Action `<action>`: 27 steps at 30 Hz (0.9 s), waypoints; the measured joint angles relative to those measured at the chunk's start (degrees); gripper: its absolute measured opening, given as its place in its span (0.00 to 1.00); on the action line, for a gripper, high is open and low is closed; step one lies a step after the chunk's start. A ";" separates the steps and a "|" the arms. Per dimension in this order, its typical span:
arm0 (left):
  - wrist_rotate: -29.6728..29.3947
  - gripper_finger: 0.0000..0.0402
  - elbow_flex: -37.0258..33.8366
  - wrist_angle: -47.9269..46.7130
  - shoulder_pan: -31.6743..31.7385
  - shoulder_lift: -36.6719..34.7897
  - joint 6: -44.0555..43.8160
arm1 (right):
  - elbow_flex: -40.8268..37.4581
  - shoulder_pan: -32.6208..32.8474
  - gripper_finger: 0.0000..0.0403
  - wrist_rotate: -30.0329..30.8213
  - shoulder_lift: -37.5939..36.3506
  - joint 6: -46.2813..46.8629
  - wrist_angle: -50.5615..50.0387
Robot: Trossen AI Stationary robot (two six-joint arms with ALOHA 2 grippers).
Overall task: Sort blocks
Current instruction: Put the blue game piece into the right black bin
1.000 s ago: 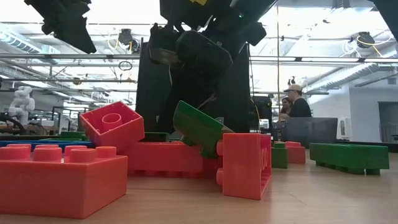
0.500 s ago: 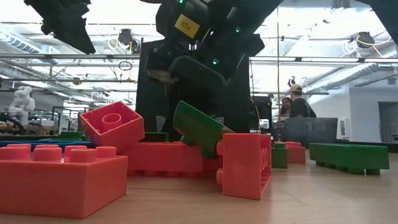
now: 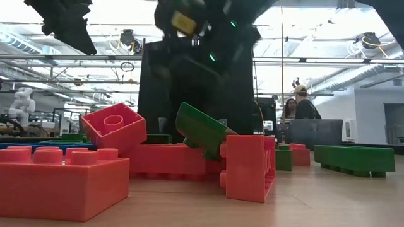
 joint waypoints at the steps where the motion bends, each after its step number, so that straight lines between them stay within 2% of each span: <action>1: 0.00 0.40 0.00 0.00 -0.02 0.00 0.02 | 1.45 -0.57 0.30 0.90 -0.76 -1.35 -1.24; 6: -0.04 0.40 0.00 0.00 -0.01 -0.01 -0.02 | 7.87 -4.19 0.30 2.75 -5.04 -6.82 -8.44; 12: -0.09 0.40 0.00 0.02 -0.01 -0.01 -0.34 | 8.64 -9.56 0.30 11.83 -12.43 -12.57 -18.68; 14: -0.07 0.40 0.00 0.00 -0.02 -0.02 -0.44 | 7.23 -11.92 0.30 13.07 -14.98 -13.54 -23.81; 19: -0.02 0.40 0.00 0.03 -0.03 -0.02 -0.51 | -3.78 -18.61 0.30 14.19 -24.19 -13.98 -26.54; 24: 0.36 0.40 0.00 0.09 -0.04 0.00 -1.02 | -20.71 -26.65 0.30 18.53 -37.61 -8.84 -23.62; 27: -0.44 0.40 0.00 0.12 -0.02 -0.02 -1.94 | -27.46 -31.46 0.30 18.48 -44.70 -6.26 -21.99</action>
